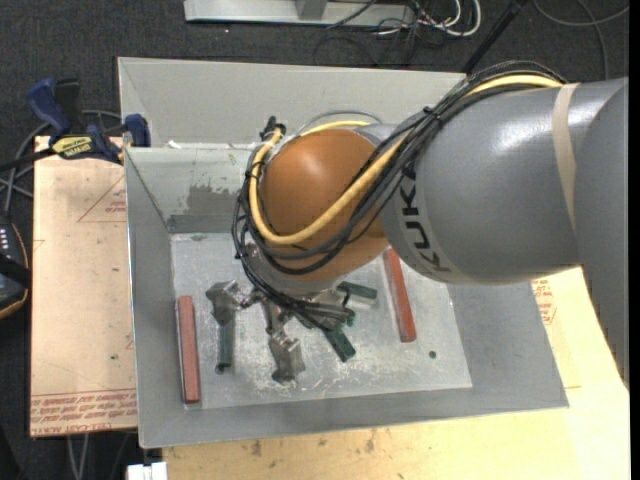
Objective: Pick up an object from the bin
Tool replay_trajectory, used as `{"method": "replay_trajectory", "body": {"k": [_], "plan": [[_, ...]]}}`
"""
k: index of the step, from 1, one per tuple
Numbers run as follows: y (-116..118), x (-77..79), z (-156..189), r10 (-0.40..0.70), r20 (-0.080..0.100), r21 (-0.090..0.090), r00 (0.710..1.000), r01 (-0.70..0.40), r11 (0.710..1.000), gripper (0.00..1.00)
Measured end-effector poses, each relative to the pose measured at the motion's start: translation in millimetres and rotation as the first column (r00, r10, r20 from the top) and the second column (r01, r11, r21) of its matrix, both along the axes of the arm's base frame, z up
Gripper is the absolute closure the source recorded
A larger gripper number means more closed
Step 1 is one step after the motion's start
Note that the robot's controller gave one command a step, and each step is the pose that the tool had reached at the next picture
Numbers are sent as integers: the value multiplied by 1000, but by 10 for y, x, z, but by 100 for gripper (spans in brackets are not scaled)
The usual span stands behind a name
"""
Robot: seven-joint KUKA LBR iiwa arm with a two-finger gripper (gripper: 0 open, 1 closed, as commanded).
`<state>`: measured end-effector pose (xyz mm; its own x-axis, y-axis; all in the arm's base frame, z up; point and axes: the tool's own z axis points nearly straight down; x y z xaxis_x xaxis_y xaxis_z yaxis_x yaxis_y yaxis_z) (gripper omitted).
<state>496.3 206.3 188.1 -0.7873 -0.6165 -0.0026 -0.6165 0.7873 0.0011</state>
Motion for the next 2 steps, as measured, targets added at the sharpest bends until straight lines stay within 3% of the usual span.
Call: {"method": "replay_trajectory", "body": {"k": [1,2], "plan": [[255,-39,-496,-515,-4,-3,857,515,857,0],[-315,754,-598,-513,5,1,859,513,859,0]]}}
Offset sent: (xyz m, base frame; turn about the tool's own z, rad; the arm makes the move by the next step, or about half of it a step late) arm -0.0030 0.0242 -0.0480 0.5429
